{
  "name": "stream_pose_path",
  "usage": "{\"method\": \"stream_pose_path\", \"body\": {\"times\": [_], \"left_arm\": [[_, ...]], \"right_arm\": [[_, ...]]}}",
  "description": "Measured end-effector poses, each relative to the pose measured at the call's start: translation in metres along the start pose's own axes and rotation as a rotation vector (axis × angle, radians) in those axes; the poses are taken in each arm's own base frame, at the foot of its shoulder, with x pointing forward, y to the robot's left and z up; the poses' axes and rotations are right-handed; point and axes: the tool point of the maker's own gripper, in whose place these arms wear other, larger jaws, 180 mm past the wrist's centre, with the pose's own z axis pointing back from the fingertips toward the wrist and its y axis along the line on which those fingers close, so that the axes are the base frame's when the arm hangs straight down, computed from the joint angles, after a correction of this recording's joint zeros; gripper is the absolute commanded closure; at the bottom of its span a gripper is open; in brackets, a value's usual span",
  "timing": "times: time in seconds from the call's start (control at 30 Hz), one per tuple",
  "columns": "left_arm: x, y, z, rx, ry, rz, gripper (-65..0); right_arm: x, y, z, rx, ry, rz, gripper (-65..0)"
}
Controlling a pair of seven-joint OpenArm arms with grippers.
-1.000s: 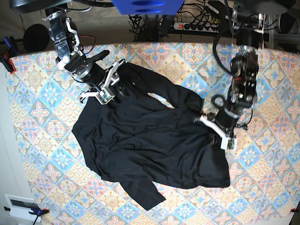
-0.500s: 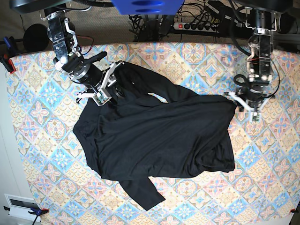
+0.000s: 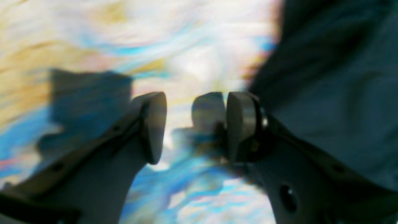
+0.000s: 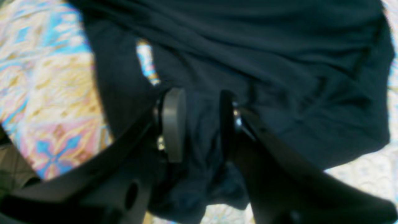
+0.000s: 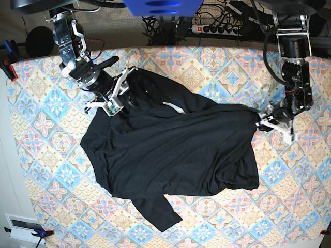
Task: Layout the t-shirt on the table in an organized manner, then fold the t-shirt properly
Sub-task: 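Pull the shirt apart with both grippers, stretching it across the table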
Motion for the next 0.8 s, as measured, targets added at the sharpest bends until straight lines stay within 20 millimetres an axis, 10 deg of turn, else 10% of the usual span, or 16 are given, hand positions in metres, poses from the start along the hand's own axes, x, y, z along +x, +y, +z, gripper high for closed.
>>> {"method": "stream_pose_path", "body": {"times": [0.43, 0.67, 0.8], "left_arm": [[-0.018, -0.040, -0.009, -0.146, 0.027, -0.069, -2.3], [-0.011, -0.029, 0.006, -0.135, 0.040, -0.165, 0.0], [0.023, -0.011, 0.033, -0.103, -0.071, -0.142, 0.0]], "right_arm": [[-0.076, -0.107, 0.038, -0.315, 0.232, -0.234, -19.0], [-0.015, -0.143, 0.009, -0.255, 0.049, -0.361, -26.0], [-0.061, -0.133, 0.000, -0.207, 0.139, -0.503, -25.9]]}}
